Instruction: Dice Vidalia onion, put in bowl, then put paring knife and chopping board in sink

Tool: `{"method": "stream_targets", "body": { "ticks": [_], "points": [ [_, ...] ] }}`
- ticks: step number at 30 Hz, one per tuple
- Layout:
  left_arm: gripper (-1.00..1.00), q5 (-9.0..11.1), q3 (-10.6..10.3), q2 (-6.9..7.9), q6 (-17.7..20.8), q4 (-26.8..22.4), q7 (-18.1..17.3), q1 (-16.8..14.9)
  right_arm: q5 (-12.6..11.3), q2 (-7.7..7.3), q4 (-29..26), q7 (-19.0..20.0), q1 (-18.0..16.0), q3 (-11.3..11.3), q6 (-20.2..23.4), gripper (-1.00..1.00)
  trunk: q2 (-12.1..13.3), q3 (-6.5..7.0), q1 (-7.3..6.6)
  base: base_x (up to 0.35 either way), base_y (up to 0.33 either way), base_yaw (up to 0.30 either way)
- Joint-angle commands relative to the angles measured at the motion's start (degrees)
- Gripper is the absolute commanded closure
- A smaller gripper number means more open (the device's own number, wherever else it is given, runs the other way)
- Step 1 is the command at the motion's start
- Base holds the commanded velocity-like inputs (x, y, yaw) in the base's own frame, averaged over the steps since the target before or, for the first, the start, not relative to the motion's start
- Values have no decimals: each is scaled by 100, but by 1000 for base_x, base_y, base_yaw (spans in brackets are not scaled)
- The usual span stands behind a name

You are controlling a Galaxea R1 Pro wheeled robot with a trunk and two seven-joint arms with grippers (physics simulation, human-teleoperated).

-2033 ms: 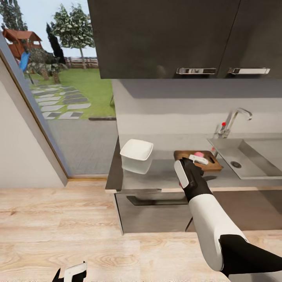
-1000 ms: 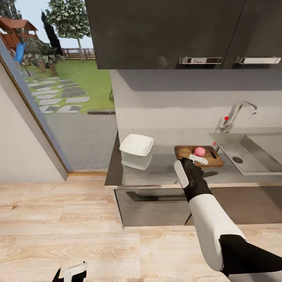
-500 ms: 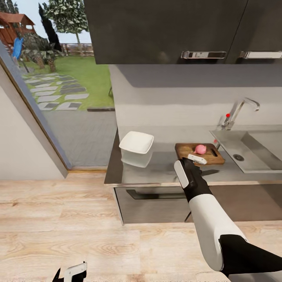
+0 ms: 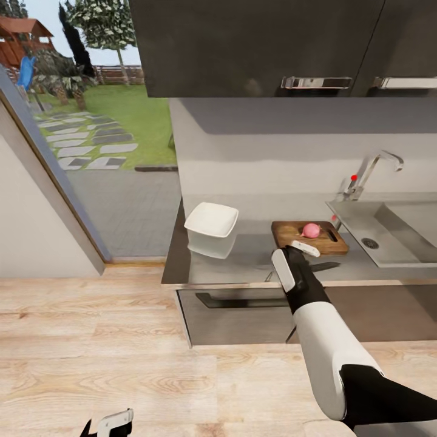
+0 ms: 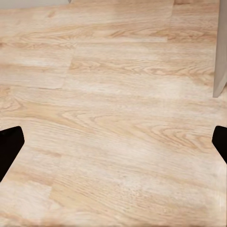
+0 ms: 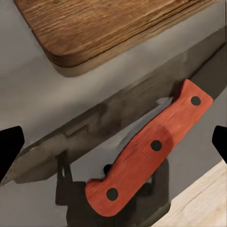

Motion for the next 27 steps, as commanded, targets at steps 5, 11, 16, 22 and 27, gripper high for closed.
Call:
{"method": "stream_targets", "body": {
  "ticks": [5, 11, 16, 22, 27],
  "points": [
    [-100, 6, -50, 13, 140, 13, 14, -9, -199, -101, -104, -112, 2, -168, -33, -100, -11, -11, 3, 0, 0, 0],
    [-100, 4, -50, 14, 332, 10, 4, -8, -384, -189, -153, -136, 5, -361, -34, -100, -11, -11, 3, 0, 0, 0],
    [-100, 4, -50, 8, 492, 10, 1, -8, -380, -225, -155, -136, 6, -522, -40, -100, -11, -11, 3, 0, 0, 0],
    [-100, 4, -50, 7, 685, 10, 1, -8, -366, -233, -150, -141, 7, -714, -50, -100, -11, -11, 3, 0, 0, 0],
    [-100, 4, -50, -7, 845, 10, 1, -8, -352, -240, -116, -147, 5, -811, -62, -100, -11, -11, 3, 0, 0, 0]
  ]
}}
